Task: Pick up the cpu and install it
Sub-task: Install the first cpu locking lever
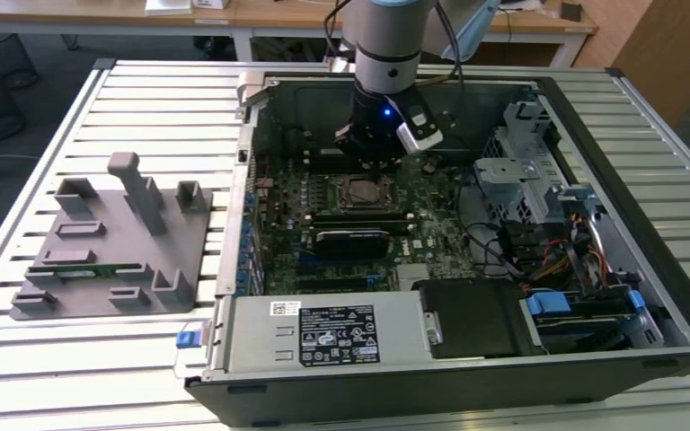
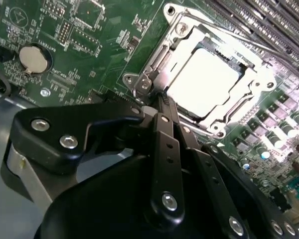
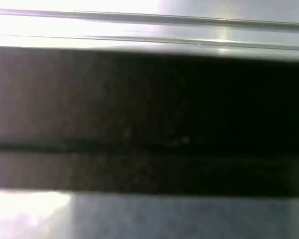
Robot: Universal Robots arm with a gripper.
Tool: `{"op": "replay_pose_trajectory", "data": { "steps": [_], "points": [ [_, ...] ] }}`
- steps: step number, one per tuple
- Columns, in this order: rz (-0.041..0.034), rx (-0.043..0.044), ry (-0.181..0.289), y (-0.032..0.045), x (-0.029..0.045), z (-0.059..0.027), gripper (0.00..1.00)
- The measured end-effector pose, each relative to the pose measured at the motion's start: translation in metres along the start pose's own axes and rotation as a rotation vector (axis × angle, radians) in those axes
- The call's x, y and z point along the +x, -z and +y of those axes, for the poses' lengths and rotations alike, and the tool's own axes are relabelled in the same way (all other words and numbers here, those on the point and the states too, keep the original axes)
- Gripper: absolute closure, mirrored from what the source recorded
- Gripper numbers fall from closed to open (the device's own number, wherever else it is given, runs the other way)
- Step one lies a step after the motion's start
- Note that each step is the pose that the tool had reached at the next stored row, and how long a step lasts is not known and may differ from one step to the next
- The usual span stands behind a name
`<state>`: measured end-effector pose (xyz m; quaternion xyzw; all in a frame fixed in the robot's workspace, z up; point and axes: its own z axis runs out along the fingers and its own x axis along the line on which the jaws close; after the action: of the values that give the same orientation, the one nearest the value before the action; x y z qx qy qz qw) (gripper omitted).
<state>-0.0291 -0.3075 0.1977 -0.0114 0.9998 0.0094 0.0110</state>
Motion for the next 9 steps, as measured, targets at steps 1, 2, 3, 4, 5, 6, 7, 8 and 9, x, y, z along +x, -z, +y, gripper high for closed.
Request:
{"op": "replay_pose_trajectory", "data": {
  "steps": [1,2,3,4,5,6,7,8,9],
  "points": [
    [0.0002,0.0003,0.000,-0.0005,0.0000,0.0000,0.89],
    [0.0002,0.0002,0.000,-0.0009,0.0000,0.0000,0.89],
    [0.0000,-0.0006,0.000,-0.0011,0.0000,0.0000,0.89],
    [-0.0002,-0.0016,0.000,-0.0014,-0.0001,0.0001,0.89],
    [-0.0002,-0.0018,0.000,-0.0017,-0.0001,0.0003,0.89],
    [0.0002,-0.0020,0.000,-0.0022,-0.0001,0.0003,0.89],
    [0.0001,-0.0039,0.000,-0.0024,0.0000,0.0003,0.89],
    [0.0000,-0.0080,0.000,-0.0027,0.0000,0.0005,0.89],
    [-0.0002,-0.0142,-0.001,-0.0030,0.0000,0.0007,0.89]
  ]
}}
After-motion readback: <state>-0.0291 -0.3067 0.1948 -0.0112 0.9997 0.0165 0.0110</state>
